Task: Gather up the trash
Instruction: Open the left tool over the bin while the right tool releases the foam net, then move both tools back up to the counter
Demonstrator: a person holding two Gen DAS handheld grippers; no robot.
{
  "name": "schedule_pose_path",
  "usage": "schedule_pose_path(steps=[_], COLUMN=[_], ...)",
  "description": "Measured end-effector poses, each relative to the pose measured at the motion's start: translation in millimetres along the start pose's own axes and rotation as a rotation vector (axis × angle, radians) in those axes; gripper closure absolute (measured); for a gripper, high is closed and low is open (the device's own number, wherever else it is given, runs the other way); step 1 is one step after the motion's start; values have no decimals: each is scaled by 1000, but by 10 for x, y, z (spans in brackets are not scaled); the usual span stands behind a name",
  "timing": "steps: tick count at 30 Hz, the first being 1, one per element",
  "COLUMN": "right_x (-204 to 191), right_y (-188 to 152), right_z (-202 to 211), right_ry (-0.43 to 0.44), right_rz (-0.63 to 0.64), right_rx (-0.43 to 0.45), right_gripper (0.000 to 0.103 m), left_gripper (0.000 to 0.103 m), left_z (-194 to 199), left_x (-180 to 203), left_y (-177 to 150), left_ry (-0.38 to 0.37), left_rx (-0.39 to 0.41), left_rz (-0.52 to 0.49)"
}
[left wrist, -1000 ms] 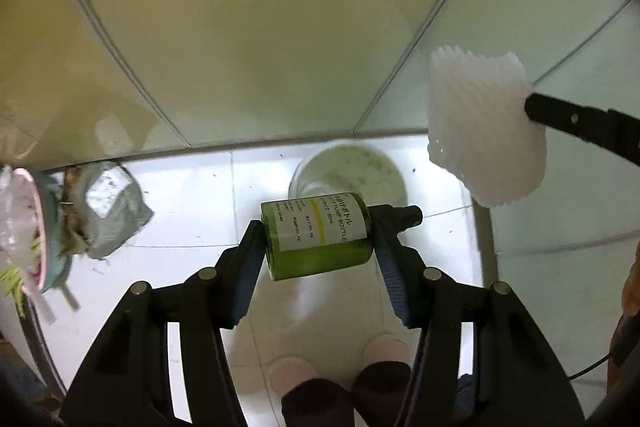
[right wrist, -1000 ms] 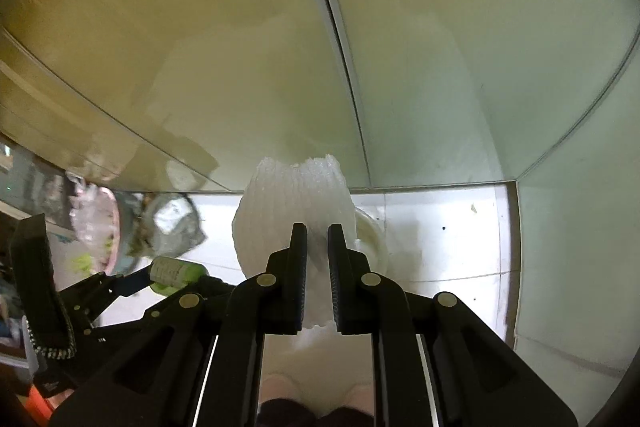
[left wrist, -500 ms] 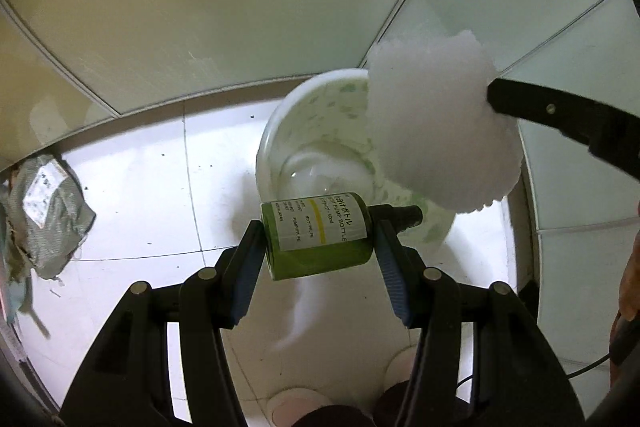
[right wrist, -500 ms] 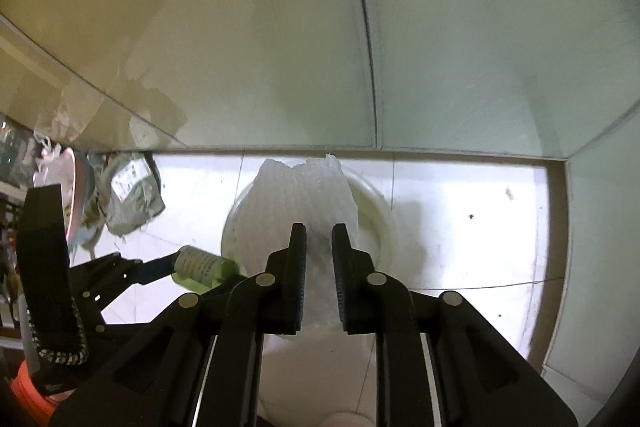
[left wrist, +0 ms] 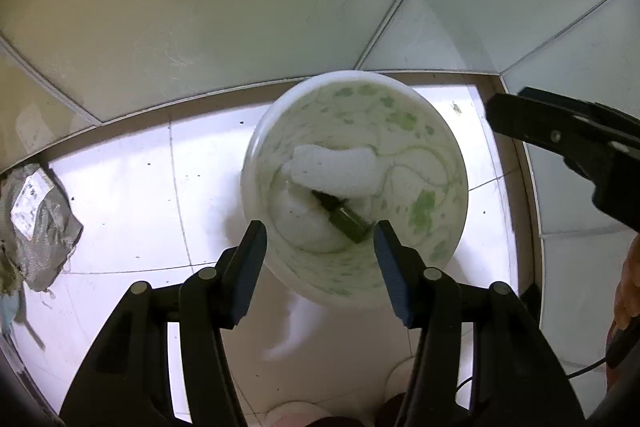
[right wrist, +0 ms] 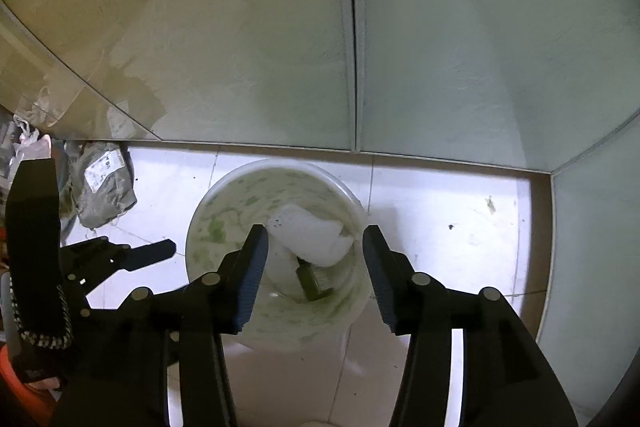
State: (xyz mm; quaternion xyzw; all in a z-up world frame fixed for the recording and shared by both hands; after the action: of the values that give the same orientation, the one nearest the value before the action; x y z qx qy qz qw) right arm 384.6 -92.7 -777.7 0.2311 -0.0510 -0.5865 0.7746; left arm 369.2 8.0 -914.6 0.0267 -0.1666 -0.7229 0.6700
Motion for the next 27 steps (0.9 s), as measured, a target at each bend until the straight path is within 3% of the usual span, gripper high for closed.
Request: schedule_pose_path(steps=[6, 10, 18, 27], right_x=[50, -15, -355, -694], right_y=[34, 117, 524, 1165], right_z=[407, 953, 2418, 4293], right_ry=[6, 13, 35, 48], right_rz=[-45, -70, -97, -135], right_rx=[-20, -42, -34, 136], right_gripper=[57, 57, 57, 57], left_gripper=[48, 48, 48, 48], left_z=[592, 1297, 3147, 5378], left_x=[-26, 46, 331, 605], left_y=[60, 181, 594, 1135], left_ry=[21, 26, 33, 24], left_rx=[14, 30, 100, 290], left_rz=[35, 64, 94, 92])
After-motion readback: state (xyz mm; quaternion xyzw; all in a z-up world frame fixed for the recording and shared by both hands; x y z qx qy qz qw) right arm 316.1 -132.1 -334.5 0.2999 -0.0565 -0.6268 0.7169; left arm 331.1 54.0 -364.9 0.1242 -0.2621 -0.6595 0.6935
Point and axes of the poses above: each gripper's, at about its wrist camera, not at the fingertips, and z roughly against the way its jaws point, x to its right, y to its top, the point moved 5 cm from there along -z, roughly the way its jaws point, and after that the axes turned 4 degrees about x, right-handed, at the moved point
